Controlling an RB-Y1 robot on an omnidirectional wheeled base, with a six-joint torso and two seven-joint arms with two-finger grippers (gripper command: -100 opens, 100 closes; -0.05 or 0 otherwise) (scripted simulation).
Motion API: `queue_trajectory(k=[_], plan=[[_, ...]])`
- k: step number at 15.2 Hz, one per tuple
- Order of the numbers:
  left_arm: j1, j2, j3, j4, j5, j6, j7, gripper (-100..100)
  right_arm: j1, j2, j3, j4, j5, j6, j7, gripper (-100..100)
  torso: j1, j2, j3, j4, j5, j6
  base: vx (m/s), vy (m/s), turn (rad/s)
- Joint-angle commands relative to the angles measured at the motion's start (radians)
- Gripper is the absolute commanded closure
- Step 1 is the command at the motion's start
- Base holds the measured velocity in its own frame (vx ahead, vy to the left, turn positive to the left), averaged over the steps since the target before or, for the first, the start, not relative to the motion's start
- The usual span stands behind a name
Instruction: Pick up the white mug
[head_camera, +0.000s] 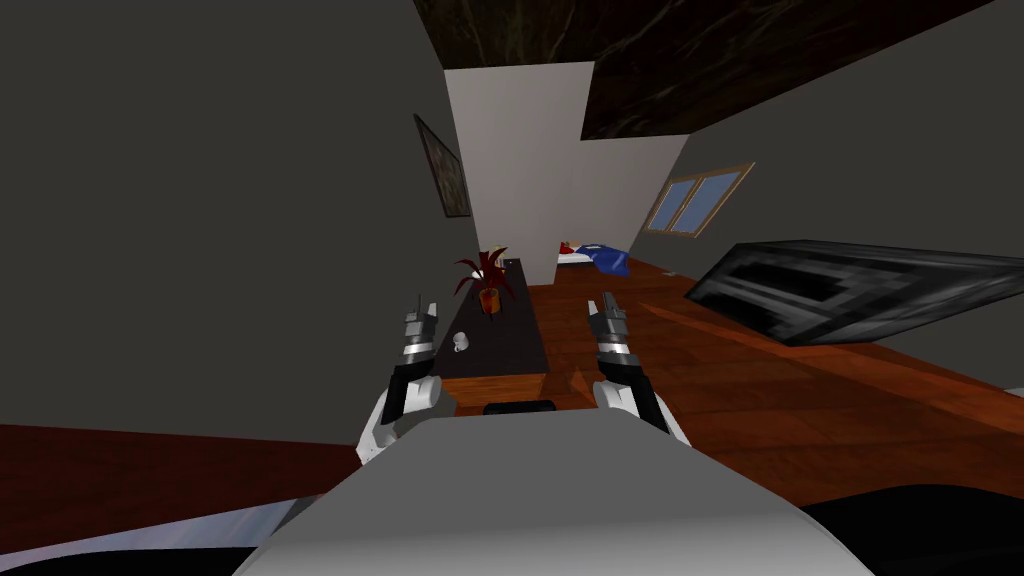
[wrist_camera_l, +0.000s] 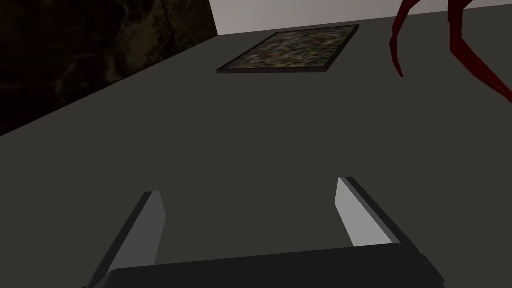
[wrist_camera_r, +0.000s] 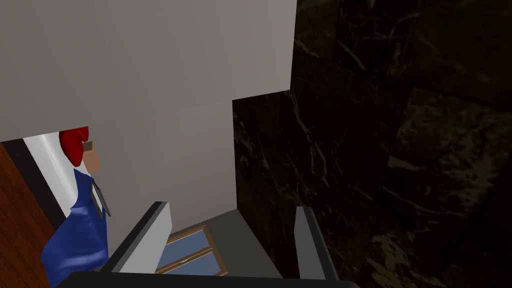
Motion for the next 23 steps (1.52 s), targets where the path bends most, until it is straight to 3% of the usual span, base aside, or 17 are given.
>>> queue_trajectory(k=[1,6,8,12,14,15,17,18,20,21,23], plan=[[-0.008,0.01,0.007,0.028,0.003,0.003,0.002,-100,0.0,0.0,0.0,0.0,0.0,0.0,0.0,0,0.0,0.0,0.0,0.0,0.0,0.0,-0.001,-0.005,-0.003],[-0.072,0.05,0.023,0.161,0.007,0.017,-0.01,-100,0.0,0.0,0.0,0.0,0.0,0.0,0.0,0,0.0,0.0,0.0,0.0,0.0,0.0,-0.002,-0.01,-0.012],[-0.072,0.05,0.023,0.191,0.007,0.017,-0.01,-100,0.0,0.0,0.0,0.0,0.0,0.0,0.0,0,0.0,0.0,0.0,0.0,0.0,0.0,0.0,-0.009,-0.006],[-0.119,0.073,0.035,0.283,0.009,0.027,-0.019,-100,0.0,0.0,0.0,0.0,0.0,0.0,0.0,0,0.0,0.0,0.0,0.0,0.0,0.0,-0.002,-0.009,-0.009],[-0.119,0.073,0.035,0.31,0.009,0.027,-0.019,-100,0.0,0.0,0.0,0.0,0.0,0.0,0.0,0,0.0,0.0,0.0,0.0,0.0,0.0,0.0,-0.008,-0.009],[-0.143,0.084,0.041,0.342,0.01,0.033,-0.024,-100,0.0,0.0,0.0,0.0,0.0,0.0,0.0,0,0.0,0.0,0.0,0.0,0.0,0.0,-0.001,-0.009,-0.009],[-0.143,0.084,0.041,0.372,0.01,0.033,-0.024,-100,0.0,0.0,0.0,0.0,0.0,0.0,0.0,0,0.0,0.0,0.0,0.0,0.0,0.0,-0.001,-0.01,-0.007],[-0.168,0.095,0.047,0.395,0.012,0.039,-0.029,-100,0.0,0.0,0.0,0.0,0.0,0.0,0.0,0,0.0,0.0,0.0,0.0,0.0,0.0,-0.002,-0.01,-0.01],[-0.168,0.095,0.047,0.436,0.012,0.039,-0.029,-100,0.0,0.0,0.0,0.0,0.0,0.0,0.0,0,0.0,0.0,0.0,0.0,0.0,0.0,-0.001,-0.009,-0.009],[-0.193,0.105,0.053,0.469,0.013,0.045,-0.033,-100,0.0,0.0,0.0,0.0,0.0,0.0,0.0,0,0.0,0.0,0.0,0.0,0.0,0.0,0.0,-0.01,-0.009],[-0.193,0.105,0.053,0.501,0.013,0.045,-0.033,-100,0.0,0.0,0.0,0.0,0.0,0.0,0.0,0,0.0,0.0,0.0,0.0,0.0,0.0,0.0,-0.01,-0.008]])
